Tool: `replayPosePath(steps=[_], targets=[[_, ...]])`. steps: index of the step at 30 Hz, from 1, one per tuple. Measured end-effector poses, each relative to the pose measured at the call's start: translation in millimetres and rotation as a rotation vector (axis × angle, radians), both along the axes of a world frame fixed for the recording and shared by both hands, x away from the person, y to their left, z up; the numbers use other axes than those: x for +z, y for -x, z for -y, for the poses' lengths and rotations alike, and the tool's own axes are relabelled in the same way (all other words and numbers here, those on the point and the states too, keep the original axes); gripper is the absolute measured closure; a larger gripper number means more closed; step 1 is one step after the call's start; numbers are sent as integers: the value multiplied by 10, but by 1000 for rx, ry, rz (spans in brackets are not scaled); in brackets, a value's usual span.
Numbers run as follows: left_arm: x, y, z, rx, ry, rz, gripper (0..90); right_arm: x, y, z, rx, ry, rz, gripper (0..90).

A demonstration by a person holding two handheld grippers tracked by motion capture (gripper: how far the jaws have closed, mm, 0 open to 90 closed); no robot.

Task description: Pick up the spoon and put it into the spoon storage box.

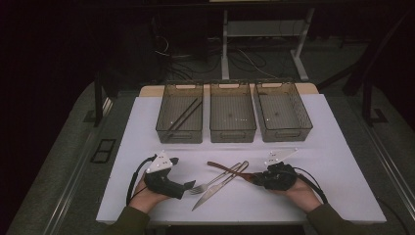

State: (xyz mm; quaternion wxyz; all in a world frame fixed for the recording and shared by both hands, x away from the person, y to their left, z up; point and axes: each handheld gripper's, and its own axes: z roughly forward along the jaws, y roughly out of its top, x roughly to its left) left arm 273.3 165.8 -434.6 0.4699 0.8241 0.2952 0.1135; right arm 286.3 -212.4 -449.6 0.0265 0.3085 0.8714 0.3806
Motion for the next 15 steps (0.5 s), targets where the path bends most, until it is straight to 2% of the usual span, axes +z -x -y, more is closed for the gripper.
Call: replayPosePath(steps=[6,15], targets=[[-2,2,4,-4,2,-1,0,14,5,15,-13,9,17,796],[-12,7,12,-19,-3,3,0,75,-5,88,-46,-15,32,798]])
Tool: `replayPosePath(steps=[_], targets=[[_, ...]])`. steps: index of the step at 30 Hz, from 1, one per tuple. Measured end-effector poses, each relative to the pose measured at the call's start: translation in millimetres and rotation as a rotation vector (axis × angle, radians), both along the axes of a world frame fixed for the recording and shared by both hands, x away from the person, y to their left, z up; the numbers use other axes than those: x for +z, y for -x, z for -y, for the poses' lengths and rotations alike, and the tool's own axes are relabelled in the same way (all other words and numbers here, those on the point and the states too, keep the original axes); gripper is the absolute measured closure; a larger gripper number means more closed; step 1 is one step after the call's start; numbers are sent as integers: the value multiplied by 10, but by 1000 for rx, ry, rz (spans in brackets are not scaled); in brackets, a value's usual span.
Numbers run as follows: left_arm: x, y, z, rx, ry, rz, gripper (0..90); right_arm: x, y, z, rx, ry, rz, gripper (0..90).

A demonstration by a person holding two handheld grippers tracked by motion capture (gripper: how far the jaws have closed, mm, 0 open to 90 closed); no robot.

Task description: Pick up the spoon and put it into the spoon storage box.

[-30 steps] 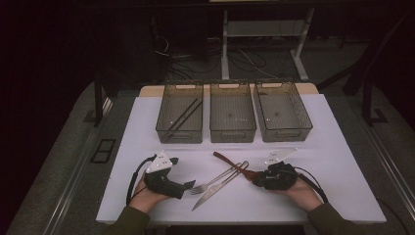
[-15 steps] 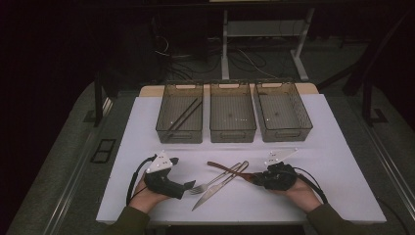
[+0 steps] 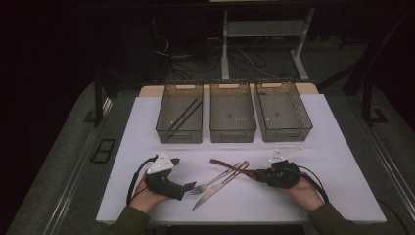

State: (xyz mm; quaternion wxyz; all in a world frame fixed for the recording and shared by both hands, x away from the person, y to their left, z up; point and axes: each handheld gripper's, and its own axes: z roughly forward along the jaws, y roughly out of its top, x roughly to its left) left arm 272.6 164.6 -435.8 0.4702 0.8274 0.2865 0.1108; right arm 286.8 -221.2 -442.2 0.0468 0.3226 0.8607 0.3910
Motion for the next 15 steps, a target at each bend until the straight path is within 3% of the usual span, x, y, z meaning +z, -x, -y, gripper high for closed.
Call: replayPosePath(steps=[15], targets=[[7,5,-4,2,17,1,0,170,-46,176,-76,-57,44,798]])
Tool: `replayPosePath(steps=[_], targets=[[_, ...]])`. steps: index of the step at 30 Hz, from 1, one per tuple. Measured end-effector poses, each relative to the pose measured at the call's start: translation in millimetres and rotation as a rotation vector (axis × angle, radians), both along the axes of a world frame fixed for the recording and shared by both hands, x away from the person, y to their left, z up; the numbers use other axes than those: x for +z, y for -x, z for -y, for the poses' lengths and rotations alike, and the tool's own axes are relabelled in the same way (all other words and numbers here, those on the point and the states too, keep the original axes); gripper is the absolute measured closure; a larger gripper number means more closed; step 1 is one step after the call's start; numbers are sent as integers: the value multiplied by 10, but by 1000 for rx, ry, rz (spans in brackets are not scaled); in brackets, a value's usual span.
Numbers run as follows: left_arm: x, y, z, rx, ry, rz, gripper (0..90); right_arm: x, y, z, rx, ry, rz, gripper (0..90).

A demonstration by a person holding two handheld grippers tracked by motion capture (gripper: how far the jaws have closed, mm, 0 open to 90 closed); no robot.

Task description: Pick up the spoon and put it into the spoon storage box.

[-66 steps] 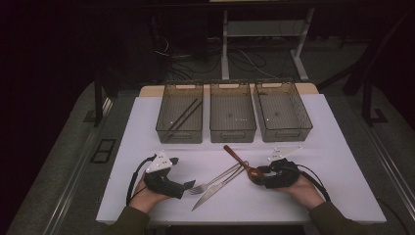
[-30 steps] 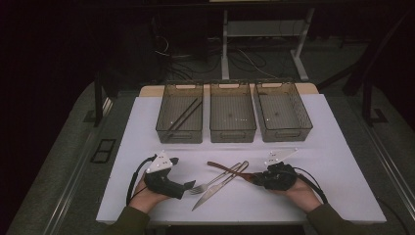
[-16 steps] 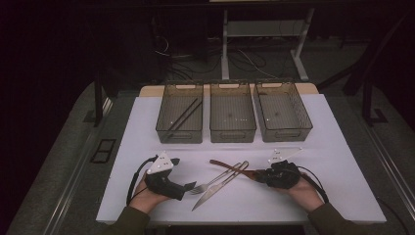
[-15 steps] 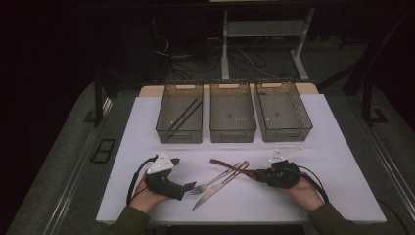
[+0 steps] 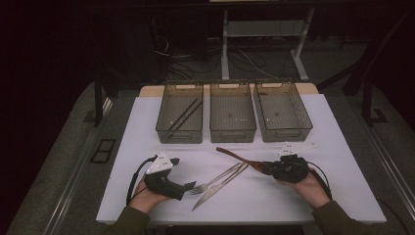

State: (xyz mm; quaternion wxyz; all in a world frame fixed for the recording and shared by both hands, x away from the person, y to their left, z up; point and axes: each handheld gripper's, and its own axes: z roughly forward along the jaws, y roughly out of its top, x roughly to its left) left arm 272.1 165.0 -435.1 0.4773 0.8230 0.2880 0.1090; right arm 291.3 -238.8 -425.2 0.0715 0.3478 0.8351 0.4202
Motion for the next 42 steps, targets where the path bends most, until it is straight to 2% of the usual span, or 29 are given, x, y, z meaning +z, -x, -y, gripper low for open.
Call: replayPosePath(steps=[5,13,23,36,42], targets=[[10,0,1,4,1,-6,0,78,-30,55,-26,-24,18,798],[4,4,10,6,2,11,0,186,-80,151,-63,-57,27,798],[2,-1,17,4,1,7,0,385,-192,203,-103,-102,80,798],[4,-19,37,-1,-4,14,0,530,-366,169,-150,-109,113,799],[4,-19,52,-4,-3,14,0,611,-504,76,-178,-89,133,799]])
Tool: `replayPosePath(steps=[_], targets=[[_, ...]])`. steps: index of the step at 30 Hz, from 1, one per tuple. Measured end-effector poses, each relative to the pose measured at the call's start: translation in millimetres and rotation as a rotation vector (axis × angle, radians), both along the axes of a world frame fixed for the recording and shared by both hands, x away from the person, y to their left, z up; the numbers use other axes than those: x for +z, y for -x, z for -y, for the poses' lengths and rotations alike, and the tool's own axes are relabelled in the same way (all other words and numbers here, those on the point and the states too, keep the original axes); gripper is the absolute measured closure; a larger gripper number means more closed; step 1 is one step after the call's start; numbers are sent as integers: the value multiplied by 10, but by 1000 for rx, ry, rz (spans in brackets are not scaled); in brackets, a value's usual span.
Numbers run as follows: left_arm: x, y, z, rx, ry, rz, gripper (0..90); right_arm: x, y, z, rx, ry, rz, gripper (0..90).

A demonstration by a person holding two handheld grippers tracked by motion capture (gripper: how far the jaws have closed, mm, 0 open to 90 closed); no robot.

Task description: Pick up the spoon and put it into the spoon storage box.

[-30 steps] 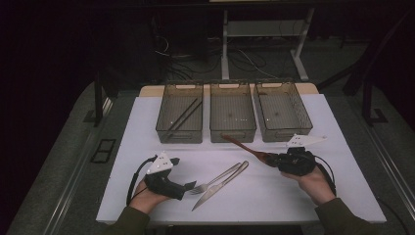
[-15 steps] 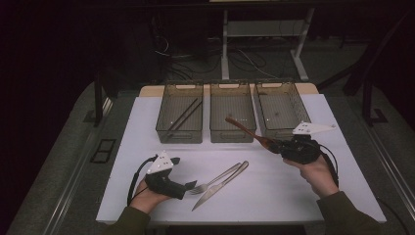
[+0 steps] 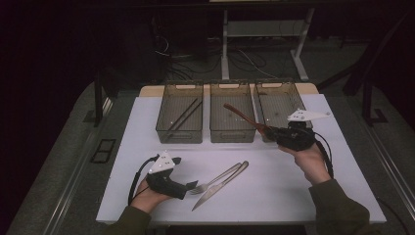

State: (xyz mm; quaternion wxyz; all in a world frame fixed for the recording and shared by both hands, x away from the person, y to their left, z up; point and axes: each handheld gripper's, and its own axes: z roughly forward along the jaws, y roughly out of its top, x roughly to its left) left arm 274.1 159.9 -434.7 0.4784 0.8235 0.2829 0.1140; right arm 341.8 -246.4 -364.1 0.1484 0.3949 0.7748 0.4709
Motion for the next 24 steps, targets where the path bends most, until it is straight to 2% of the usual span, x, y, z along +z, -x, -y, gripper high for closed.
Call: replayPosePath(steps=[7,15,24], targets=[[5,-6,9,-2,5,-2,0,67,-220,-99,-56,15,1,799],[11,-1,10,-4,5,2,0,111,-490,-269,-103,41,-26,799],[15,7,11,-8,9,6,0,33,-794,-482,-156,85,-74,798]])
